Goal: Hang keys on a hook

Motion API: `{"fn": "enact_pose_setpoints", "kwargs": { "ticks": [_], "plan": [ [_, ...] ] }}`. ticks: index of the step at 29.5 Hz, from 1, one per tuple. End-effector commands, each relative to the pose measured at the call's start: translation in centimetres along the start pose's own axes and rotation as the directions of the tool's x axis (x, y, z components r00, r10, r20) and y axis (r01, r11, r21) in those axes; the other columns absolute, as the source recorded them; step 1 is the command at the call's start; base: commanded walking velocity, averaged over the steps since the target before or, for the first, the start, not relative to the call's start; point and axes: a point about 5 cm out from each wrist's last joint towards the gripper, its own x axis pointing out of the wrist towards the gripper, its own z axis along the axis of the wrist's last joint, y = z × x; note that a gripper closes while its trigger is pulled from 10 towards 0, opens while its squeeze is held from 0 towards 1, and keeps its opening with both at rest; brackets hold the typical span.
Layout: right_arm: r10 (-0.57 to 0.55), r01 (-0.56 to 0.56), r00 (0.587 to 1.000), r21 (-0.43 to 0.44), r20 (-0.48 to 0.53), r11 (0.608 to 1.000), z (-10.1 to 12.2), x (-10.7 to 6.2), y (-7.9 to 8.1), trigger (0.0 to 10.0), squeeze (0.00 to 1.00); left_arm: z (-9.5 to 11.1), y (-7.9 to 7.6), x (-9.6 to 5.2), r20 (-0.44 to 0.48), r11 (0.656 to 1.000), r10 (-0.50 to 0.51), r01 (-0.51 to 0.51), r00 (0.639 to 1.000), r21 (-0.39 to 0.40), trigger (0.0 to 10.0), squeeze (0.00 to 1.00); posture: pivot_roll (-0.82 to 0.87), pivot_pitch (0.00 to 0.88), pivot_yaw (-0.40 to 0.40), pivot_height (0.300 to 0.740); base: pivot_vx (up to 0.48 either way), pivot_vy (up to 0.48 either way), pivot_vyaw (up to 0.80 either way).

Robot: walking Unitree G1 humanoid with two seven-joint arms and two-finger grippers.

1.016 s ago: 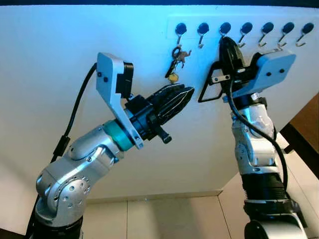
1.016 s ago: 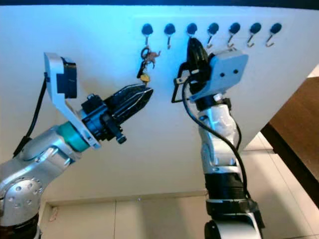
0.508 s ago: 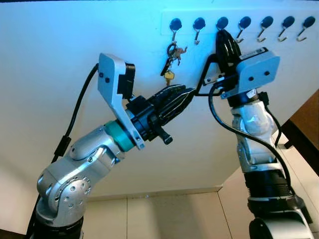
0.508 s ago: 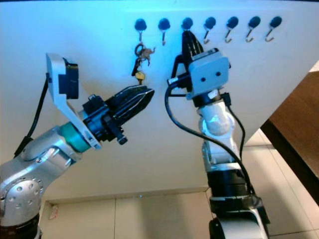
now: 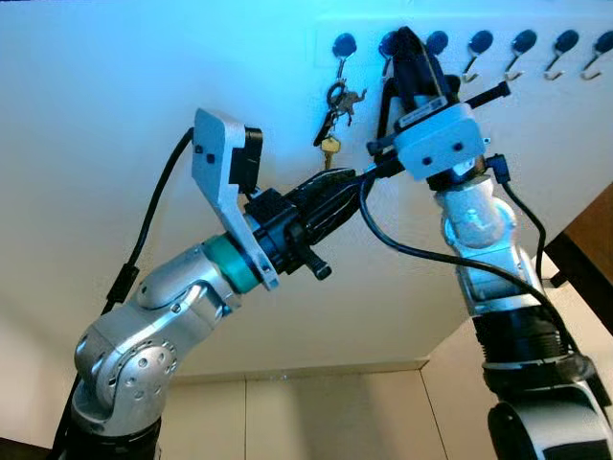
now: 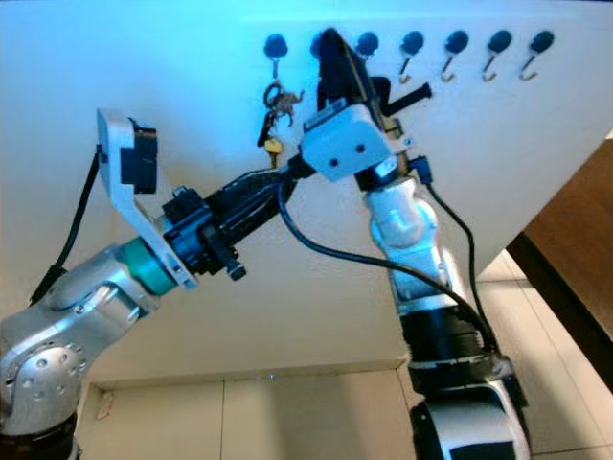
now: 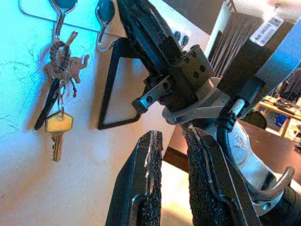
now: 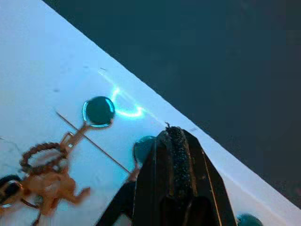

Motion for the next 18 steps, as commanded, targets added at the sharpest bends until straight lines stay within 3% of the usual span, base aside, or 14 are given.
{"fn": "enact_pose_setpoints", "kwargs": {
  "ticks": [1, 18],
  "plan": [
    [-0.008, 0.008, 1.0, 0.006, 0.023, 1.0, 0.43, 0.22, -0.17, 10.0, 0.0, -0.26, -0.18, -0.13, -0.008, 1.0, -0.012, 0.012, 1.0, -0.006, 10.0, 0.0, 0.08, 0.146, 0.127, 0.74, 0.0, 0.0, 0.0],
    [-0.028, 0.028, 0.999, 0.027, -0.02, 0.999, -0.14, -0.23, -0.34, 10.0, 0.0, -0.26, -0.14, -0.07, -0.01, 1.0, -0.017, 0.017, 1.0, -0.006, 10.0, 0.0, 0.08, 0.14, 0.13, 0.74, 0.0, 0.0, 0.0]
  ]
}}
